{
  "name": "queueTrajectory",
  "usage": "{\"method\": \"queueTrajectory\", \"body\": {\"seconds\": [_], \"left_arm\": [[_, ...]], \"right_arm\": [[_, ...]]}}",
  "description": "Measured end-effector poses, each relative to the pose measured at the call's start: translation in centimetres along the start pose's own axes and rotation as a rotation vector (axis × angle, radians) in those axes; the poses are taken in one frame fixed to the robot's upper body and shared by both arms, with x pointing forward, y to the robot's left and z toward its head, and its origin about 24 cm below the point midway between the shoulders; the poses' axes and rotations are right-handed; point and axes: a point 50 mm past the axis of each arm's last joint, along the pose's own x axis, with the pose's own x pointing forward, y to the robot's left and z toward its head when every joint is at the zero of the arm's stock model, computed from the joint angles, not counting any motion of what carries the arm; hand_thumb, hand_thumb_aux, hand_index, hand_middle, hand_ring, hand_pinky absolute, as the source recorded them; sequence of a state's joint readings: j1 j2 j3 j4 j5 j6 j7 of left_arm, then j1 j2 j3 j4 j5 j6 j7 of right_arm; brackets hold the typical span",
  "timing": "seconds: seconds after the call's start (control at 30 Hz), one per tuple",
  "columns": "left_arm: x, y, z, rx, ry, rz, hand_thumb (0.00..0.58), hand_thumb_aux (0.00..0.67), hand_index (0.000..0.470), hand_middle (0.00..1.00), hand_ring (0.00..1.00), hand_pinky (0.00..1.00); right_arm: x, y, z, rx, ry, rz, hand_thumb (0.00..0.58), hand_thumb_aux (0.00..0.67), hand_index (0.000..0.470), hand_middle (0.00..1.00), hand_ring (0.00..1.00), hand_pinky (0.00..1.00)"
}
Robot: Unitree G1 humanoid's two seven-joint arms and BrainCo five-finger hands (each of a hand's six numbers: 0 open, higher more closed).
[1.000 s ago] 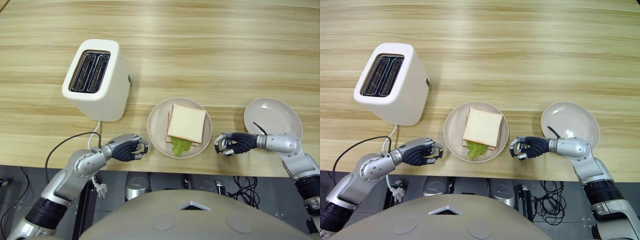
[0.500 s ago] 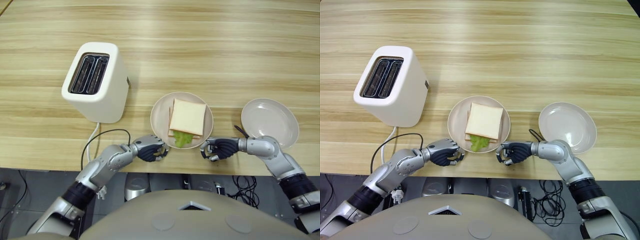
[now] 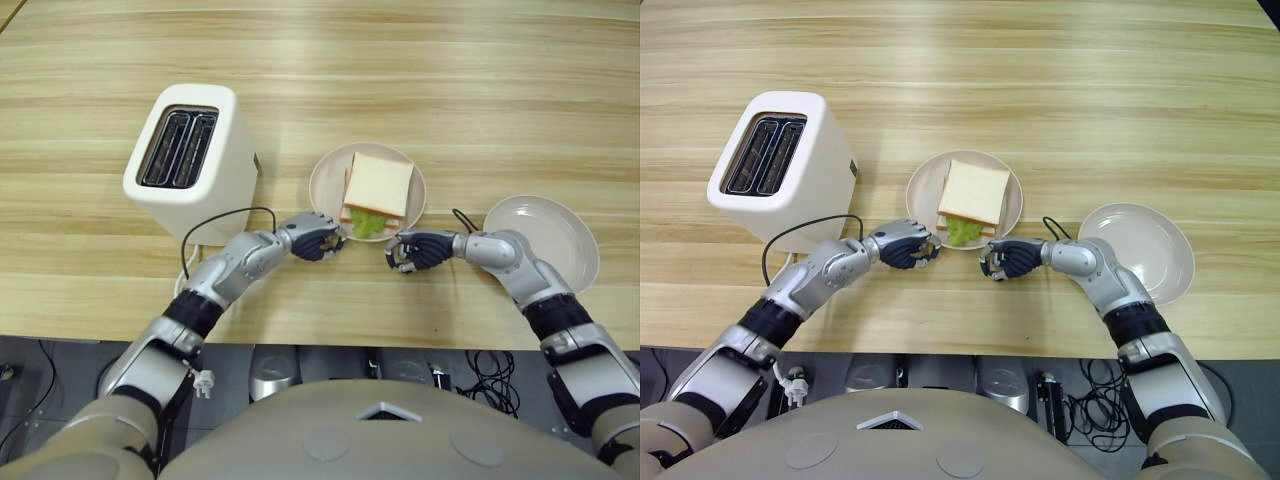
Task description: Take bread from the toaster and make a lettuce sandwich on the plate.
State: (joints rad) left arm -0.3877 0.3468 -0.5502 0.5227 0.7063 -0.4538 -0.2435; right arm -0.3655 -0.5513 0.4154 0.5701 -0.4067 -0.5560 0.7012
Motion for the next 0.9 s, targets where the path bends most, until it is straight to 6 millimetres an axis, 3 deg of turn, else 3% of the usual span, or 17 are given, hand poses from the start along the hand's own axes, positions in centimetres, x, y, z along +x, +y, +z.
{"method": "queueTrajectory", "body": {"seconds": [0.3, 0.6, 0.63, 0.67, 0.7, 0.8, 0.9], "left_arm": [[4.2, 1.2, -0.8, -0.007, 0.061, 0.014, 0.58, 0.67, 0.46, 1.0, 1.0, 1.0], [3.5, 2.0, -2.7, 0.014, 0.132, 0.144, 0.58, 0.67, 0.46, 1.0, 1.0, 1.0], [3.3, 2.2, -2.7, 0.013, 0.113, 0.17, 0.466, 0.373, 0.256, 0.78, 0.78, 0.78], [2.8, 2.4, -2.6, -0.017, 0.088, 0.209, 0.466, 0.373, 0.256, 0.78, 0.78, 0.78], [2.3, 2.8, -2.4, -0.067, 0.057, 0.268, 0.0, 0.0, 0.0, 0.0, 0.0, 0.0], [0.5, 4.6, -0.6, -0.233, -0.081, 0.496, 0.0, 0.0, 0.0, 0.0, 0.0, 0.0], [-2.2, 6.7, 0.4, -0.422, -0.171, 0.724, 0.0, 0.0, 0.0, 0.0, 0.0, 0.0]], "right_arm": [[3.3, -3.4, -1.0, -0.013, 0.118, 0.009, 0.58, 0.67, 0.46, 1.0, 1.0, 1.0], [3.1, -3.7, -1.4, 0.069, 0.071, -0.082, 0.58, 0.67, 0.46, 1.0, 1.0, 1.0], [2.7, -3.3, -1.5, 0.108, 0.04, -0.092, 0.4, 0.297, 0.204, 1.0, 1.0, 1.0], [2.4, -3.1, -1.4, 0.157, -0.01, -0.112, 0.4, 0.297, 0.204, 1.0, 1.0, 1.0], [2.1, -2.8, -1.3, 0.198, -0.059, -0.13, 0.0, 0.0, 0.0, 0.0, 0.0, 0.0], [0.7, -2.1, -0.6, 0.337, -0.251, -0.238, 0.0, 0.0, 0.0, 0.0, 0.0, 0.0], [-1.0, -3.2, 1.3, 0.434, -0.485, -0.413, 0.0, 0.0, 0.0, 0.0, 0.0, 0.0]]}}
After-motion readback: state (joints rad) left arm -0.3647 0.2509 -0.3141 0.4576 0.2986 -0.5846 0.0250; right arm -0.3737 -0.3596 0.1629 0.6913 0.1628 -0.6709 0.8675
